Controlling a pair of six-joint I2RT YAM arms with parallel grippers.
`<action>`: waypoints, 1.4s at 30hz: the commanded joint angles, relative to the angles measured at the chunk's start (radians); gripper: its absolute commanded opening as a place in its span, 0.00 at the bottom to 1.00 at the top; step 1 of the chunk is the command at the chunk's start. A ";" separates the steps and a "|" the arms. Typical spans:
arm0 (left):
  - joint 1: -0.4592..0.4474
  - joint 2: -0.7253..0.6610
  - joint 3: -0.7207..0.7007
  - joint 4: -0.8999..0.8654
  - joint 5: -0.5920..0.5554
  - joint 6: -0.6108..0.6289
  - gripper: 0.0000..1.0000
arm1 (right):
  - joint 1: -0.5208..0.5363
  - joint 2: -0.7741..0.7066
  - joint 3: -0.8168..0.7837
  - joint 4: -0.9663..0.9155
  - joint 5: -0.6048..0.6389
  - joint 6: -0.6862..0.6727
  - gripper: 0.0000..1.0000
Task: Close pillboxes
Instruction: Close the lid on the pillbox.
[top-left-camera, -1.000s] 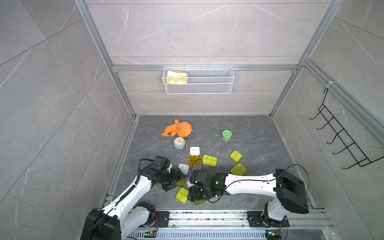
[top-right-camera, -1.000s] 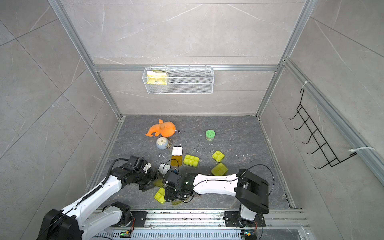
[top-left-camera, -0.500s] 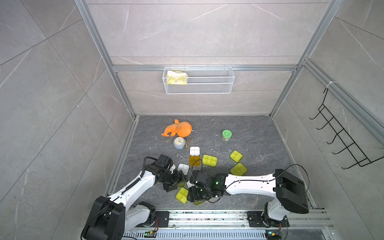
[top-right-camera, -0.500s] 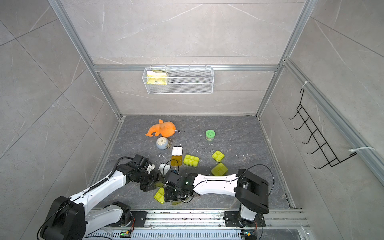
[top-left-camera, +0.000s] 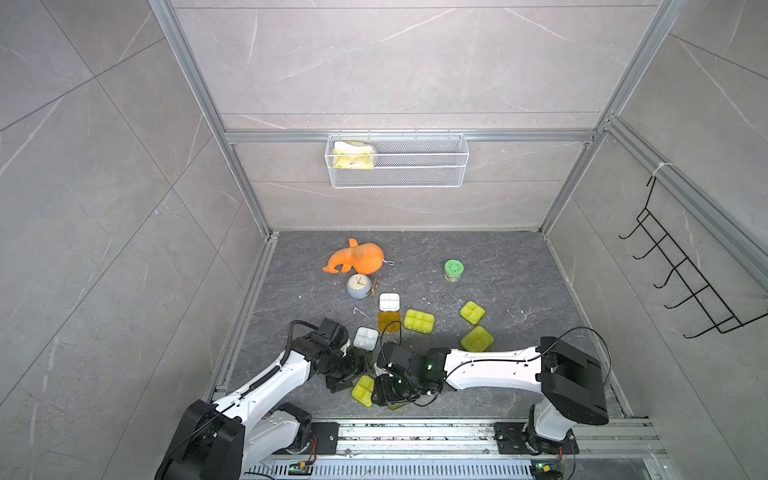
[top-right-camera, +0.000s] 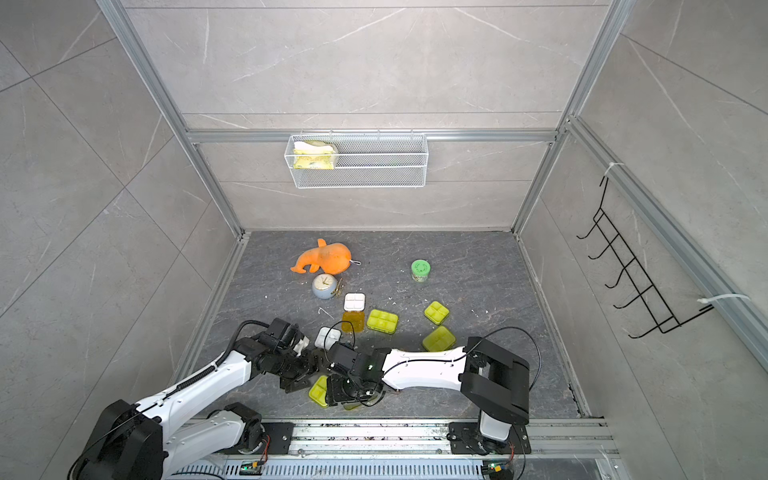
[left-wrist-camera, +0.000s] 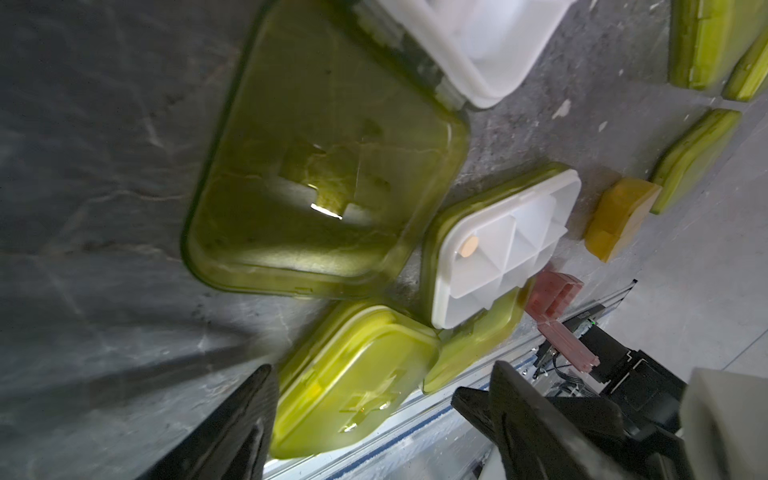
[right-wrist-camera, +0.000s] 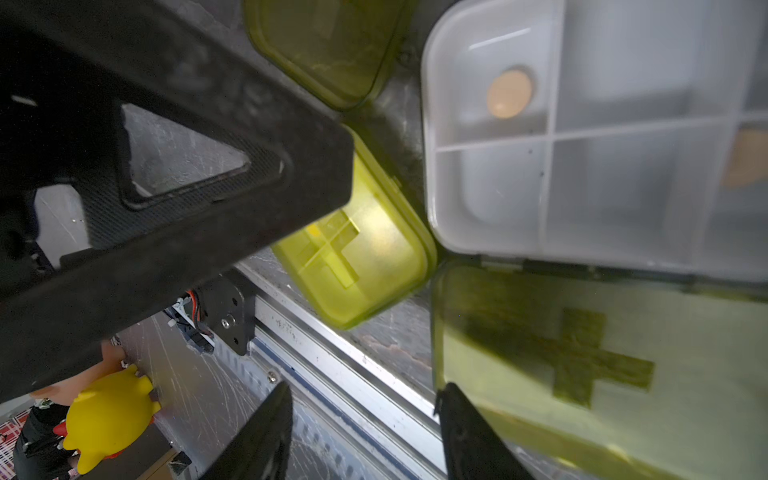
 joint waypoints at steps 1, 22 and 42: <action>-0.008 -0.024 -0.023 0.050 -0.017 -0.039 0.82 | 0.000 -0.004 0.004 -0.006 0.001 0.007 0.58; -0.133 -0.192 -0.189 0.130 -0.075 -0.223 0.80 | 0.000 -0.027 -0.018 -0.013 0.016 0.020 0.58; -0.133 -0.231 -0.182 0.046 -0.102 -0.213 0.68 | 0.041 0.062 0.005 0.021 0.011 0.085 0.53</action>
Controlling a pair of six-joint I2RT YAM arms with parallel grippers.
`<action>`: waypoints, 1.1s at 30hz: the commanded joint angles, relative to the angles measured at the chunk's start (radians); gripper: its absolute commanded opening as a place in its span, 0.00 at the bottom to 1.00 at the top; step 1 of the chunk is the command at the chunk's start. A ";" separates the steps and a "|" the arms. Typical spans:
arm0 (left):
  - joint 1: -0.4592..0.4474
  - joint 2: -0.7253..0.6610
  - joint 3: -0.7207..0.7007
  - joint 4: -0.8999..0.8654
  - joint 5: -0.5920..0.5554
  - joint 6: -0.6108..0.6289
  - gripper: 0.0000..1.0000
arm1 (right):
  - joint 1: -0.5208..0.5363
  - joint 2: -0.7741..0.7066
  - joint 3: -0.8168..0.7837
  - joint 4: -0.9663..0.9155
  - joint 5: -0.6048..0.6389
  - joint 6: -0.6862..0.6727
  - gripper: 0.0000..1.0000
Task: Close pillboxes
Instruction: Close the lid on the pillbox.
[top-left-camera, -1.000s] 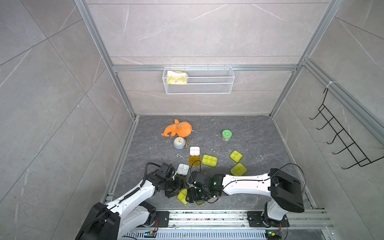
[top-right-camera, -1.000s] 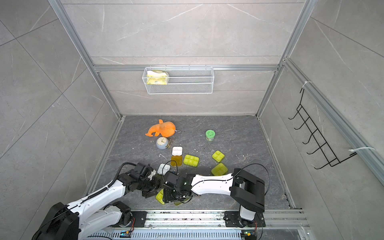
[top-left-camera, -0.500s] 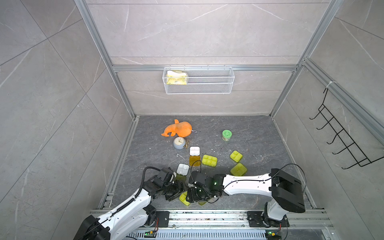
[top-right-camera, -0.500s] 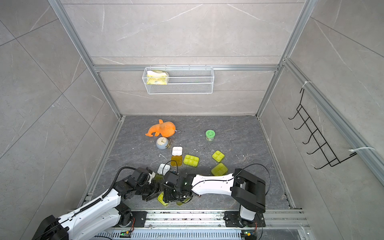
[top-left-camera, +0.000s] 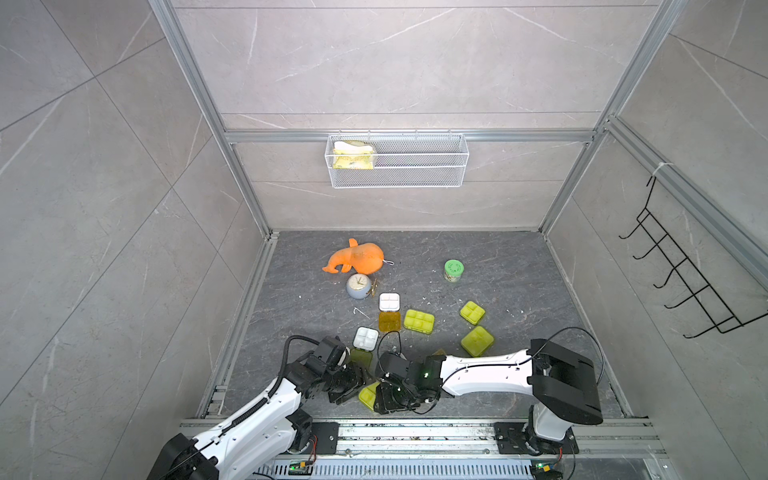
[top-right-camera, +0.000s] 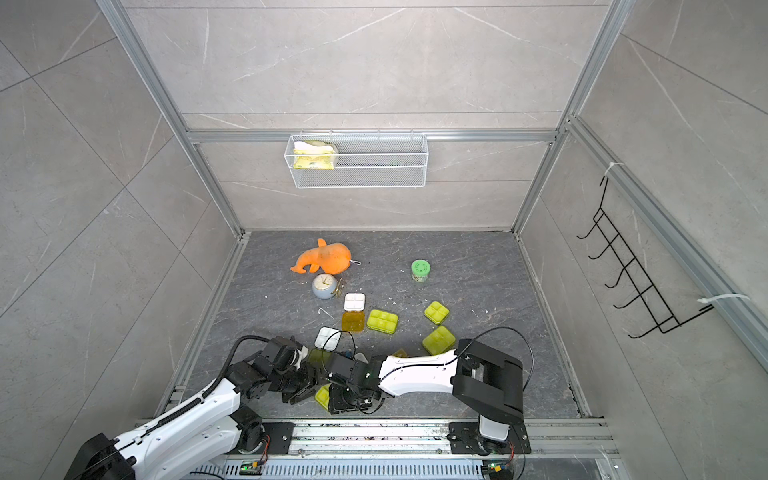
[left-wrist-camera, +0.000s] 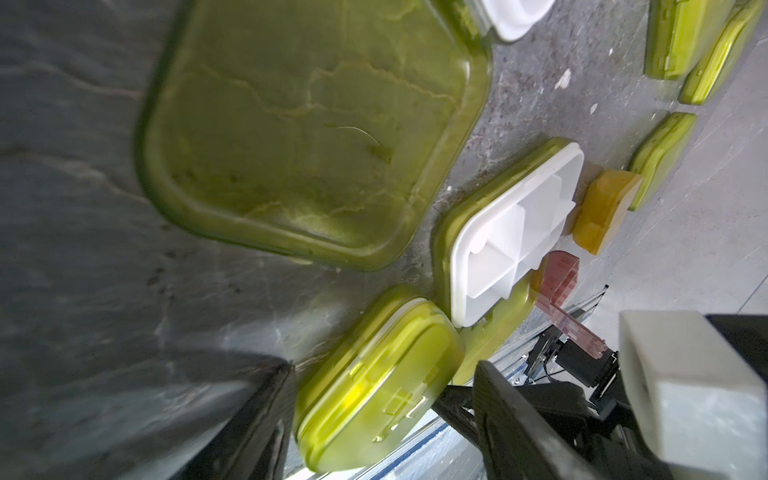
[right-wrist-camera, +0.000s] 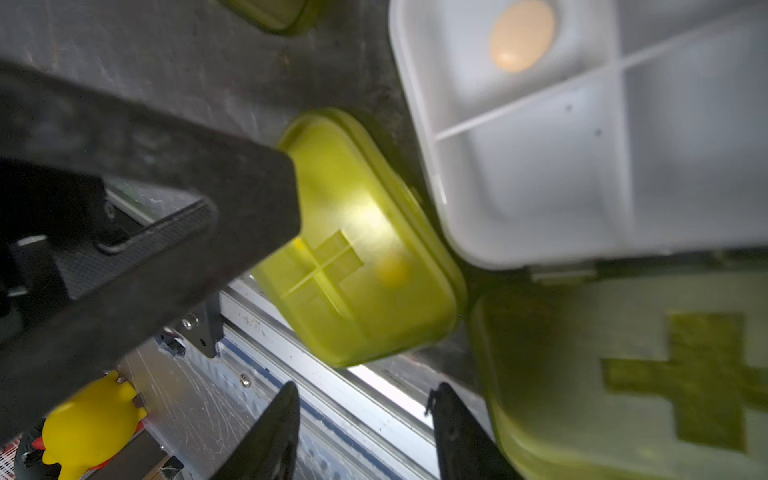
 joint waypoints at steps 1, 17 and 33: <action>-0.004 -0.004 -0.013 -0.089 -0.040 -0.006 0.68 | 0.003 0.022 0.030 0.005 0.009 0.020 0.53; -0.003 -0.029 -0.020 -0.111 -0.043 -0.009 0.62 | -0.047 0.078 0.096 -0.007 0.013 -0.019 0.52; -0.003 -0.099 -0.063 -0.126 -0.048 -0.053 0.45 | -0.097 0.106 0.114 -0.002 -0.018 -0.050 0.52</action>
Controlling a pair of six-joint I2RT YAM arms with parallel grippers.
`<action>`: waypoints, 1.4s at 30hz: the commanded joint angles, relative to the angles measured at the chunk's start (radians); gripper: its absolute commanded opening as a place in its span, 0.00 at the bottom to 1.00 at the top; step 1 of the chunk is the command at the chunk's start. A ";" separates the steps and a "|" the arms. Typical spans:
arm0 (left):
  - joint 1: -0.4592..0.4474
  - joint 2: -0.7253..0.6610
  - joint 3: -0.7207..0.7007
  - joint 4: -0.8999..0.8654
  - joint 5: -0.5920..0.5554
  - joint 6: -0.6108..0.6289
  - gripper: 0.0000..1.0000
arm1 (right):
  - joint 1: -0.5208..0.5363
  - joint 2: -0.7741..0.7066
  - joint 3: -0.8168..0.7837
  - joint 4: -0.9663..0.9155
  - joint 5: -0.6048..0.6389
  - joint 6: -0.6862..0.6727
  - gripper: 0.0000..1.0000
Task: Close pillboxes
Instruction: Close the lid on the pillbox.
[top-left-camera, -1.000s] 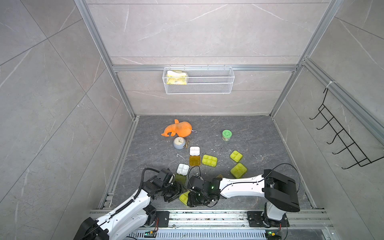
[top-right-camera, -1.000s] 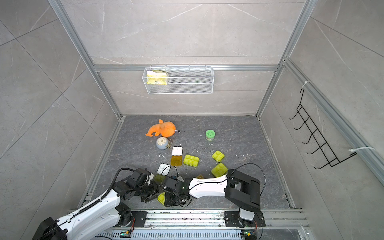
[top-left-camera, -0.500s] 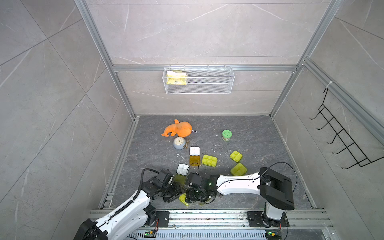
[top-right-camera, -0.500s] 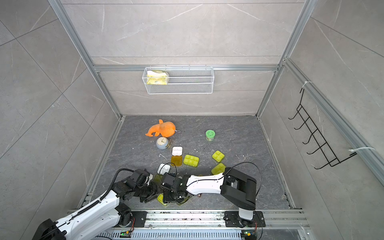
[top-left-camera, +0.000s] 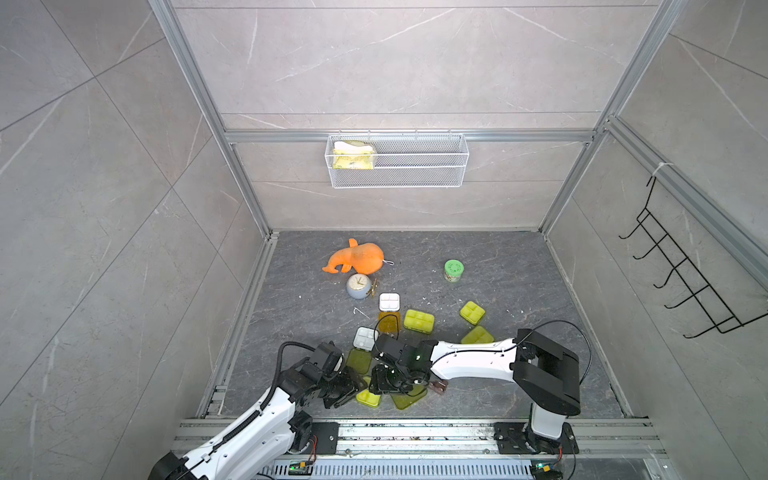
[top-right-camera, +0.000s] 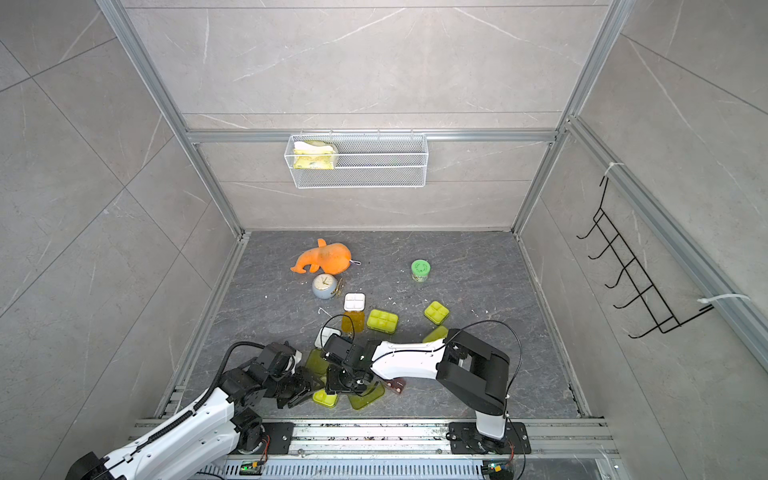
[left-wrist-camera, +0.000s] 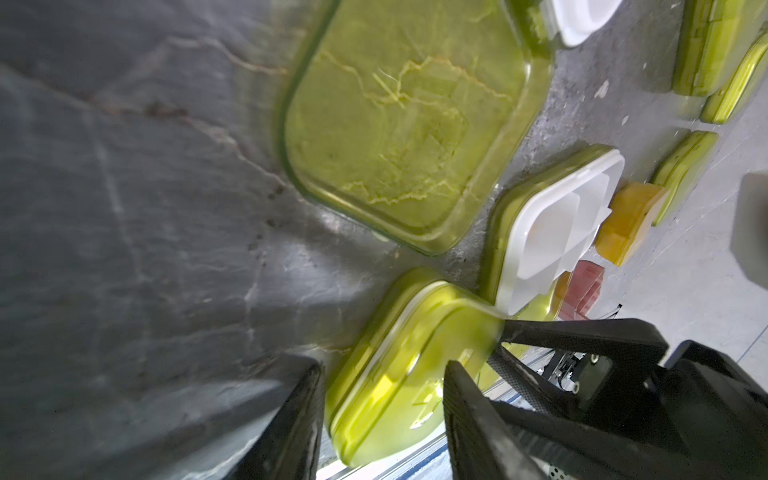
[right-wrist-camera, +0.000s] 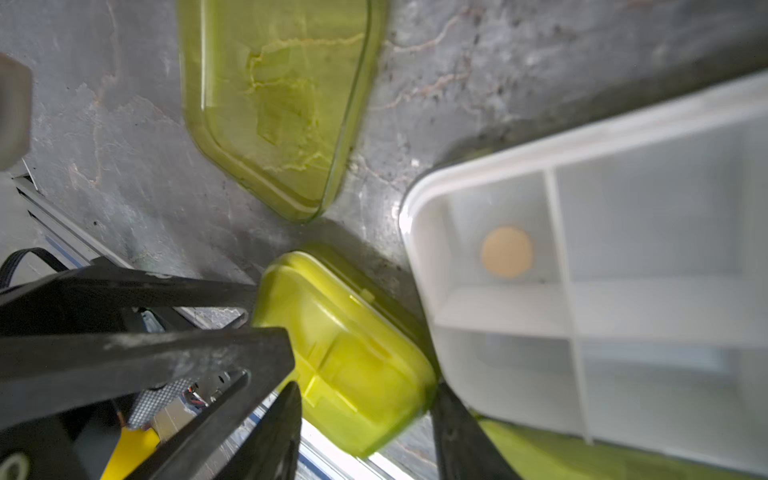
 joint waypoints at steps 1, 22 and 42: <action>-0.003 0.006 -0.021 -0.051 -0.010 -0.018 0.43 | 0.000 0.022 0.013 0.003 -0.013 -0.016 0.52; -0.004 0.030 -0.014 -0.042 -0.018 -0.023 0.39 | 0.000 0.016 -0.011 0.022 -0.019 -0.010 0.51; -0.002 -0.038 0.079 -0.159 -0.086 -0.008 0.49 | 0.000 -0.080 -0.002 -0.046 0.028 -0.027 0.54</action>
